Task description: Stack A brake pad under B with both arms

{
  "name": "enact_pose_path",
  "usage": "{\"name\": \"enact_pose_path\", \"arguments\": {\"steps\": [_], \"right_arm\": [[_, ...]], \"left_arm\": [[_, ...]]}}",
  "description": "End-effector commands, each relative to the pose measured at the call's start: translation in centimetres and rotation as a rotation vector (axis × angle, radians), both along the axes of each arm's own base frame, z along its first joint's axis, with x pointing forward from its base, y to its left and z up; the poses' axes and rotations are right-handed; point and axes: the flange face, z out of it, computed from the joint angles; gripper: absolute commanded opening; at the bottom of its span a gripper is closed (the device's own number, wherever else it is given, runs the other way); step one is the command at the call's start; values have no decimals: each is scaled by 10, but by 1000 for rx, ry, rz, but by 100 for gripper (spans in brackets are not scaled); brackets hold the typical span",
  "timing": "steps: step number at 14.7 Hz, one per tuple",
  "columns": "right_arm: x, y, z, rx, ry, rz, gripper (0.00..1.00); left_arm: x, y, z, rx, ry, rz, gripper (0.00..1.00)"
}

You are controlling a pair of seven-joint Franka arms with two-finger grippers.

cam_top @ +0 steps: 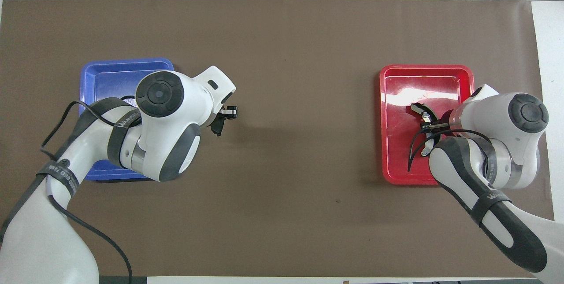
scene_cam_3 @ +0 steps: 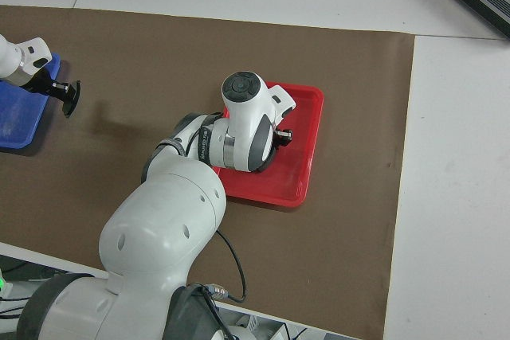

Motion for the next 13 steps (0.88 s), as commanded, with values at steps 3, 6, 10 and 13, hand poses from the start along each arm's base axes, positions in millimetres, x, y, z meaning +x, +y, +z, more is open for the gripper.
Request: {"name": "enact_pose_path", "arguments": {"steps": [3, 6, 10, 13], "right_arm": [[16, 3, 50, 23, 40, -11, 0], [23, 17, 70, 24, 65, 19, 0], [25, 25, 75, 25, 65, 30, 0], [36, 43, 96, 28, 72, 27, 0]], "left_arm": [[2, -81, -40, 2, -6, 3, 9], [-8, -103, -54, -21, -28, -31, 24], [-14, -92, -51, 28, 36, -19, 92], [-6, -49, -15, 10, 15, -1, 98]]}}
